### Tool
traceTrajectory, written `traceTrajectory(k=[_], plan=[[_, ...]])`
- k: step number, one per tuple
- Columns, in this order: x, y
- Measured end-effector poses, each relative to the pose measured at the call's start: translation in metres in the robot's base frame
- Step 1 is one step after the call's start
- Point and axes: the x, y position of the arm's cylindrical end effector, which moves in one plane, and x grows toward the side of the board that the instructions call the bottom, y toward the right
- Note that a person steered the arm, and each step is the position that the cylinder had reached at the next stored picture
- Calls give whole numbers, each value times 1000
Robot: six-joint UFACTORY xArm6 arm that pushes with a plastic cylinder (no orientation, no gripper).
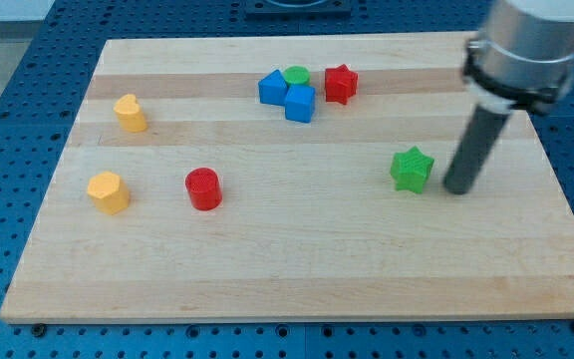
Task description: Push the green star towards center
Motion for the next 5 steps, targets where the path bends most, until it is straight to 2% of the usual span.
traceTrajectory(k=[1, 2, 3, 4, 5], plan=[[0, -69], [0, -87], [0, -30], [-22, -10], [-29, -63]])
